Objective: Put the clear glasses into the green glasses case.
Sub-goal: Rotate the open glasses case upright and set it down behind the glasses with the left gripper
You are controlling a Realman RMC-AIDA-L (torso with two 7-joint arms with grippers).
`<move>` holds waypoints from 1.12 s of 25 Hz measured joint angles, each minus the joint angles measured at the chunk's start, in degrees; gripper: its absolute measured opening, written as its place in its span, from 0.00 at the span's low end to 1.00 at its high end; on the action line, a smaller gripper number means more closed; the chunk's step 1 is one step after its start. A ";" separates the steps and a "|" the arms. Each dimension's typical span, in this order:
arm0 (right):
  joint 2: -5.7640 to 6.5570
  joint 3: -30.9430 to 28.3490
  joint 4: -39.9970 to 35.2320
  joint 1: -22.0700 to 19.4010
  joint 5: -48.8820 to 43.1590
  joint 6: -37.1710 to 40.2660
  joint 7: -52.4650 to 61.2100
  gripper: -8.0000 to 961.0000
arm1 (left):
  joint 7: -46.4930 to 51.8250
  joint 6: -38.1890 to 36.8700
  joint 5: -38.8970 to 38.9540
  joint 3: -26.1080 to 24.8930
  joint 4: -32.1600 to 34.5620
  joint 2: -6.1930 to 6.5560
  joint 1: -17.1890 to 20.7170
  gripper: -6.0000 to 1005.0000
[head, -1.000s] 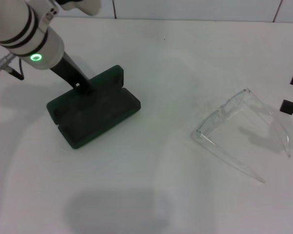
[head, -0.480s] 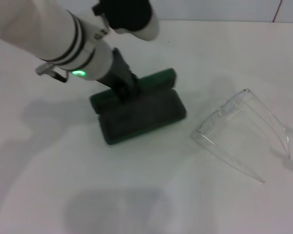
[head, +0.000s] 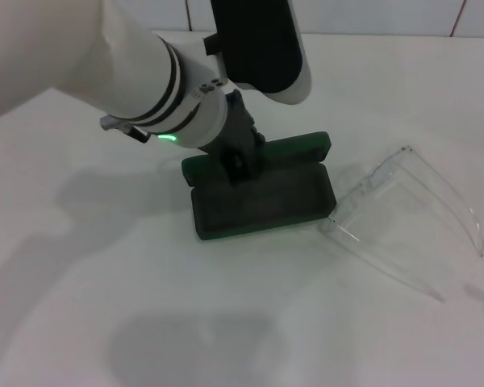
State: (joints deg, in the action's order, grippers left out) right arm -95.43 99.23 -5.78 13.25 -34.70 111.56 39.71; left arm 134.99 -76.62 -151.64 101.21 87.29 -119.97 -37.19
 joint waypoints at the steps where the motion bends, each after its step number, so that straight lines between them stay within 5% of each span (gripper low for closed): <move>1: -0.12 0.00 0.36 -0.11 0.03 0.28 -0.31 0.75 | -0.36 0.21 0.02 0.31 0.00 0.00 0.00 0.21; 9: -0.26 0.00 1.21 -0.38 0.09 1.87 -0.68 0.75 | -1.07 1.04 -0.03 4.88 -0.77 0.00 -0.31 0.21; 28: -0.37 0.00 1.31 -0.42 0.01 2.83 -0.67 0.75 | -3.98 4.26 -0.84 5.63 -4.29 -0.24 -1.28 0.21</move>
State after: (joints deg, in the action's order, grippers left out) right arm -95.80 99.23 -4.47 12.83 -34.70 114.38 39.03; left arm 131.01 -72.36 -152.48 106.84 83.00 -120.21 -38.47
